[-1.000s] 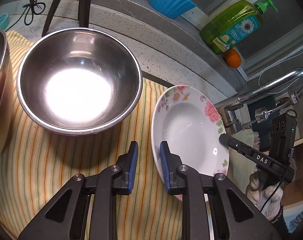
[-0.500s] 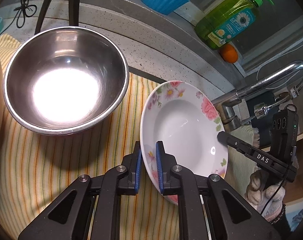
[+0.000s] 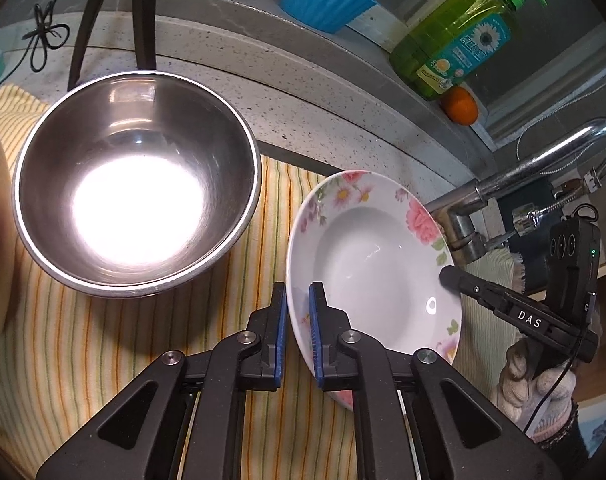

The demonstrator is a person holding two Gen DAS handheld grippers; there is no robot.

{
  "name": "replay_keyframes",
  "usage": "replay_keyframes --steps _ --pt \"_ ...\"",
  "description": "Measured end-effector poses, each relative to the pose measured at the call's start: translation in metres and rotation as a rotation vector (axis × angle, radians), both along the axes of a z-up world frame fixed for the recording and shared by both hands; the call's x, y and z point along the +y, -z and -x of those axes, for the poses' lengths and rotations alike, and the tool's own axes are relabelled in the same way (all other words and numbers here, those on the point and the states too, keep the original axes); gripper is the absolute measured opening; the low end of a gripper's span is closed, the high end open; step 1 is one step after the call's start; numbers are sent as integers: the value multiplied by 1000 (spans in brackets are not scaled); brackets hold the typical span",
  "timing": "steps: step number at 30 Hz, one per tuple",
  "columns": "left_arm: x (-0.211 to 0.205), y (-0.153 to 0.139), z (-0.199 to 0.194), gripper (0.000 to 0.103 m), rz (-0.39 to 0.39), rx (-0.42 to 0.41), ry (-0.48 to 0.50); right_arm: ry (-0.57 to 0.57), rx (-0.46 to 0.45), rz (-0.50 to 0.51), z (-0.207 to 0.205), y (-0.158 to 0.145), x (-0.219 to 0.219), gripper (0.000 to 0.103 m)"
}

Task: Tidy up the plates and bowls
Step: 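Lift the rose-pattern plate and carry it toward the pink-flower plate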

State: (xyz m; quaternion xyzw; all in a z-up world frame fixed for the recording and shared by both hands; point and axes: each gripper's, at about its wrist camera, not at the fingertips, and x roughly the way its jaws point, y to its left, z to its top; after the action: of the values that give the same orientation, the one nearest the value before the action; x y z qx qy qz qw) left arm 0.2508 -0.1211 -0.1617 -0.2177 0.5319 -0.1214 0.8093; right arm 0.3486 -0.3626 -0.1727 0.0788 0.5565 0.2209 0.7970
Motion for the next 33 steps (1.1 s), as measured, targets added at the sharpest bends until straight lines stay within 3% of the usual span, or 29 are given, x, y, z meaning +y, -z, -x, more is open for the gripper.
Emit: replay_keyframes --steps 12,33 --pt "-1 -13 5 9 -18 -16 13 33 5 -28 7 -11 -6 12" --pt "44 -68 55 9 12 -115 10 29 -100 -81 80 -83 22 12"
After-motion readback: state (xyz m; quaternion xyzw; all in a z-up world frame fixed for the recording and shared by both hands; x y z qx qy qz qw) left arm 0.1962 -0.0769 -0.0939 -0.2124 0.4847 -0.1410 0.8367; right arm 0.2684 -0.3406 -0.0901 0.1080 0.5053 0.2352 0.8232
